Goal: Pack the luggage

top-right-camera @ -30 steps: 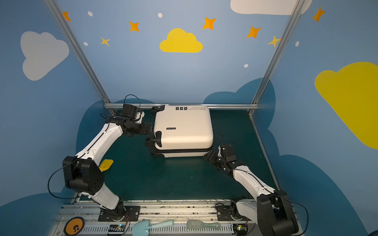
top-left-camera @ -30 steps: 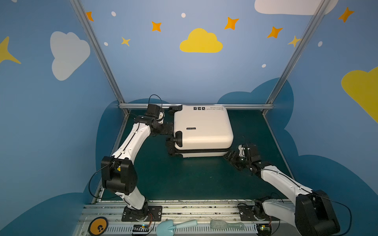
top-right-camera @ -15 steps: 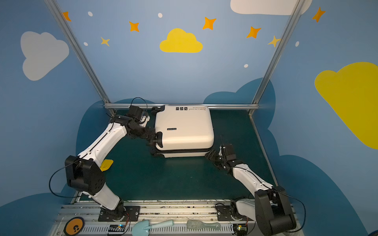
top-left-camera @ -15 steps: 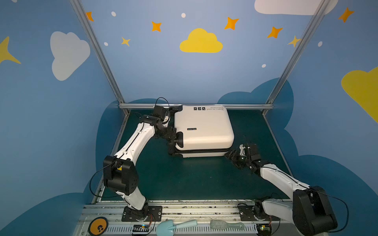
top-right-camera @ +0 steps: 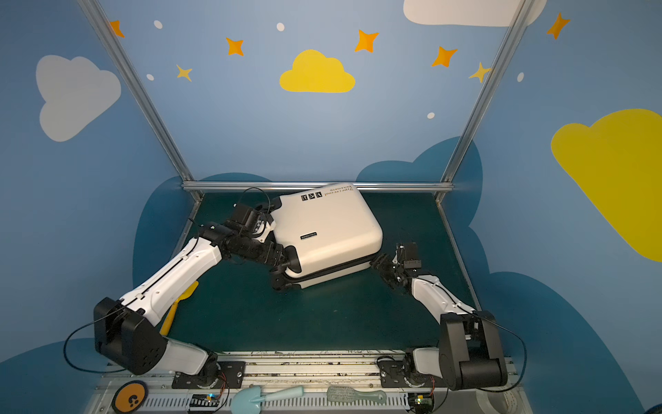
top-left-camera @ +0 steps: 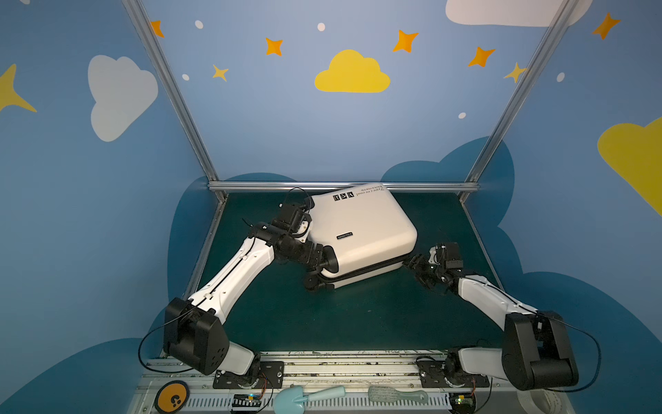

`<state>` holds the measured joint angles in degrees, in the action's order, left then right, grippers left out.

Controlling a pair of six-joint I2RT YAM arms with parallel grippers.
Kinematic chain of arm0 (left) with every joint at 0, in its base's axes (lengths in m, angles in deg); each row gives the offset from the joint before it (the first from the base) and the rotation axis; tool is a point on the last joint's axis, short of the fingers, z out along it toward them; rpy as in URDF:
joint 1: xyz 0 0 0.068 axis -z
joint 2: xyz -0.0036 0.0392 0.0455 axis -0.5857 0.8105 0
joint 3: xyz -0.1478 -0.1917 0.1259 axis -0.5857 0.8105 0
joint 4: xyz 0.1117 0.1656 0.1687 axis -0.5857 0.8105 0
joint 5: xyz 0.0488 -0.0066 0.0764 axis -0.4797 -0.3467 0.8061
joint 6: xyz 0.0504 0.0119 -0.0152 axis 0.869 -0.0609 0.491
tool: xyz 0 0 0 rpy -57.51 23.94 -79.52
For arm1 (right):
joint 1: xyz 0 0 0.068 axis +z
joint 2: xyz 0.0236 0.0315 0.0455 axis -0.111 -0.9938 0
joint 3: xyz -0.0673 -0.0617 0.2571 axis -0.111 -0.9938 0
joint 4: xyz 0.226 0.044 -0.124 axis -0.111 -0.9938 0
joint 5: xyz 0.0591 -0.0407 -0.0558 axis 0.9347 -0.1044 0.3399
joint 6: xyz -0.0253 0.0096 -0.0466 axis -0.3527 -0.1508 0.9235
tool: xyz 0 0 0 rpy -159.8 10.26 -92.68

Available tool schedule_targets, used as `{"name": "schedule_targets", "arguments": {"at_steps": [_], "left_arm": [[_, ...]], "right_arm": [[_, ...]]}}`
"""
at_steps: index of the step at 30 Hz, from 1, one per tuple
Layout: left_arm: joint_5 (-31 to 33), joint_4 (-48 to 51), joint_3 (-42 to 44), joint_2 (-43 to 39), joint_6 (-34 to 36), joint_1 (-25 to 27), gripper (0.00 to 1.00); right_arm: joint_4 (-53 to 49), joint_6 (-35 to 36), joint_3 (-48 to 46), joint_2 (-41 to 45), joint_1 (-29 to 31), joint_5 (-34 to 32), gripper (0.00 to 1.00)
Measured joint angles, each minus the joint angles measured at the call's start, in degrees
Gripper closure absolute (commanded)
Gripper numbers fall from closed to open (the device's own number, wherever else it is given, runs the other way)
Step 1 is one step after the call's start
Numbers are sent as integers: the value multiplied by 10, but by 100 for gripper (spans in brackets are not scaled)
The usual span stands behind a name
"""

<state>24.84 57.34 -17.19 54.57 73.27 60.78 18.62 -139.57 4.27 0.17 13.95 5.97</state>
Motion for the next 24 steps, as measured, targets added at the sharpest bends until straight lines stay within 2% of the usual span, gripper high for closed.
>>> {"name": "schedule_targets", "arguments": {"at_steps": [7,11,16,19,24], "left_arm": [[-45,-3,-3,-2,-38,91,0],[-35,-1,-38,-1,-49,94,0],[-30,-21,-85,-3,-50,46,0],[-42,-39,-118,5,-50,-9,0],[-55,-79,-210,86,-44,-98,0]], "right_arm": [[-21,11,75,-57,-31,16,30],[-31,23,111,-76,-50,37,31],[-39,37,124,-66,-75,56,31],[-58,46,121,-42,-88,63,31],[-79,58,95,3,-110,74,31]]}}
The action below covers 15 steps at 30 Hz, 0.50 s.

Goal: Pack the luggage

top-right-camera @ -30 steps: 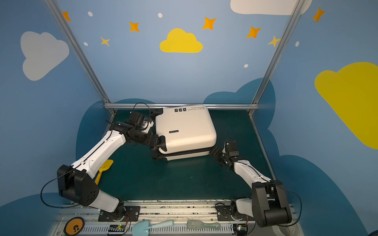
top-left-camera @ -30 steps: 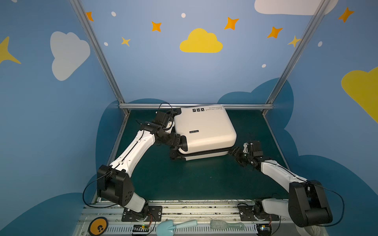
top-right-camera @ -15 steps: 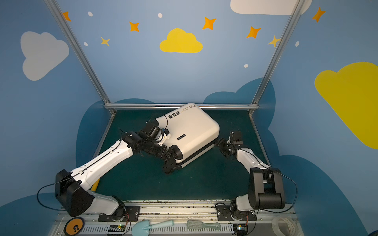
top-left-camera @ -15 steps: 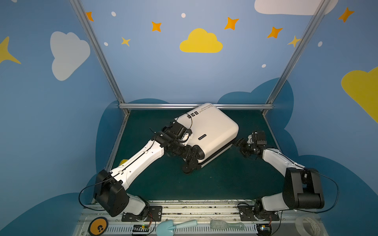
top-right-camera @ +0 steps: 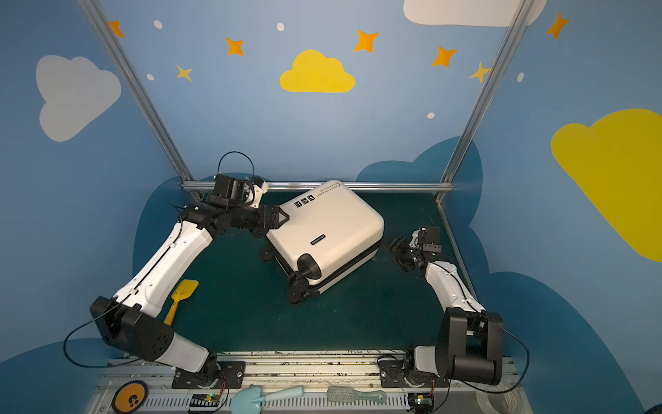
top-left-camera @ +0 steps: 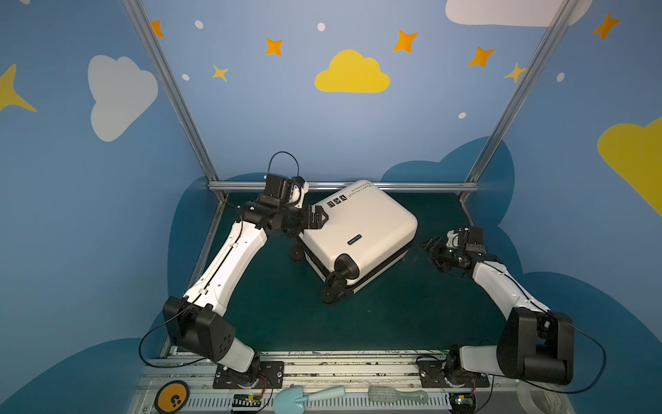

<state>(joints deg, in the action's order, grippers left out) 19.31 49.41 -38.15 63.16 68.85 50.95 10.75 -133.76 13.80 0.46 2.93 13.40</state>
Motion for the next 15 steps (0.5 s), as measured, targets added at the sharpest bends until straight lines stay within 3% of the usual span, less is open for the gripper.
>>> {"name": "schedule_targets", "arguments": {"at_steps": [7,15], "left_arm": [[2,-14,-151,184,2,-72,0],[20,107,-455,424,36,-115,0]], "right_arm": [[-12,8,-36,-2,-7,21,36],[19,5,-37,-71,-5,55,45]]}}
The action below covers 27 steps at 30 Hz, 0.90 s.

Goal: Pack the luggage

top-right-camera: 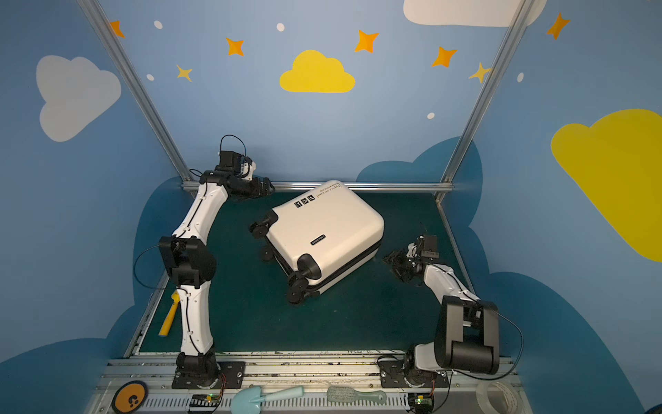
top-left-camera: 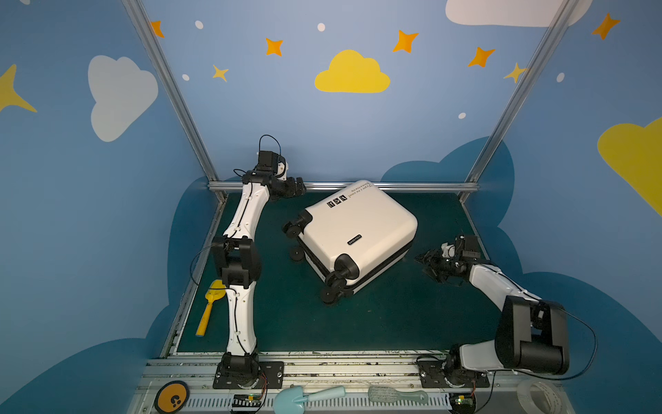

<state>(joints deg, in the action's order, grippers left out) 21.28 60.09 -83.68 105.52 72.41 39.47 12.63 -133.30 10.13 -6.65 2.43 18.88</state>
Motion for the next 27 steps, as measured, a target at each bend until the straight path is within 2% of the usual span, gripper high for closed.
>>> {"name": "schedule_targets", "arguments": {"at_steps": [2,4,8,12,18,27], "left_arm": [[-5,22,-28,26,8,1,0],[-13,41,-19,30,14,6,0],[-32,58,21,22,25,21,0],[-46,31,70,-2,25,24,0],[-61,-21,220,-103,28,23,0],[-73,-137,513,-273,-17,33,0]], "right_arm": [[8,-4,5,-26,1,7,47],[17,-9,17,-54,4,13,48],[32,-19,56,-97,19,25,49],[30,-27,99,-131,30,29,51],[13,-30,181,-197,39,30,52],[-34,-23,354,-309,63,33,53]]}}
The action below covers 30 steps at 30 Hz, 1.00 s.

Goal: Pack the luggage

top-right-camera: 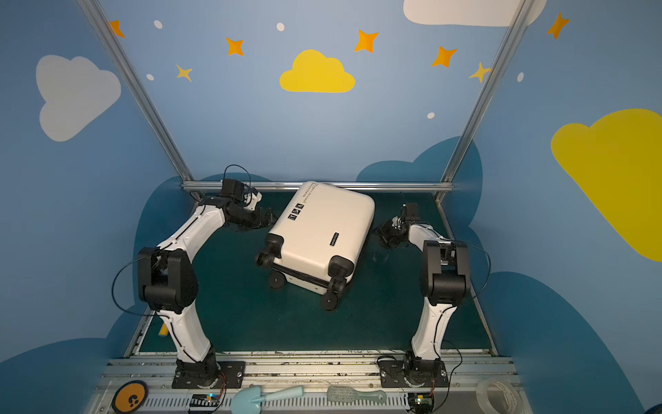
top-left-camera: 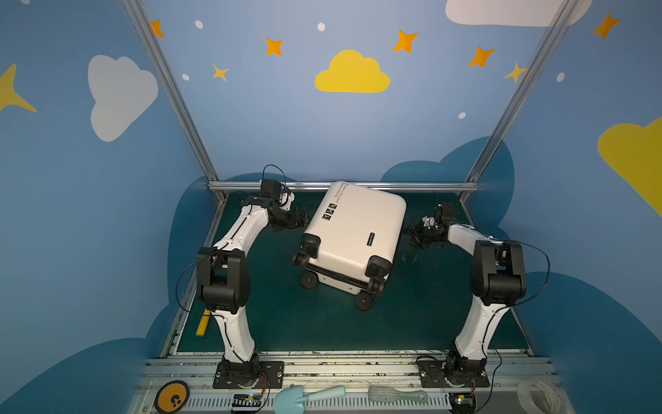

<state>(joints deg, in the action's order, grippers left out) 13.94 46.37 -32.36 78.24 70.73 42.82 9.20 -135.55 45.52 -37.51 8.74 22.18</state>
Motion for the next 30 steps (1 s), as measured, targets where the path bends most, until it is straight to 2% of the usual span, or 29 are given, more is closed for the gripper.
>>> {"name": "schedule_targets", "arguments": {"at_steps": [5,12,18,23,30], "left_arm": [[-8,-50,116,-44,-48,22,0],[7,-60,123,-54,-73,26,0],[6,-64,102,-53,-79,8,0],[-2,-73,100,-65,-87,-20,0],[-26,-89,119,-145,-96,-30,0]], "right_arm": [[-31,20,67,-24,9,-10,50],[-70,49,46,23,-12,0,40],[-104,75,-24,176,-26,-5,36],[-138,106,-73,317,-10,-32,30],[-210,183,-139,484,109,-127,24]]}}
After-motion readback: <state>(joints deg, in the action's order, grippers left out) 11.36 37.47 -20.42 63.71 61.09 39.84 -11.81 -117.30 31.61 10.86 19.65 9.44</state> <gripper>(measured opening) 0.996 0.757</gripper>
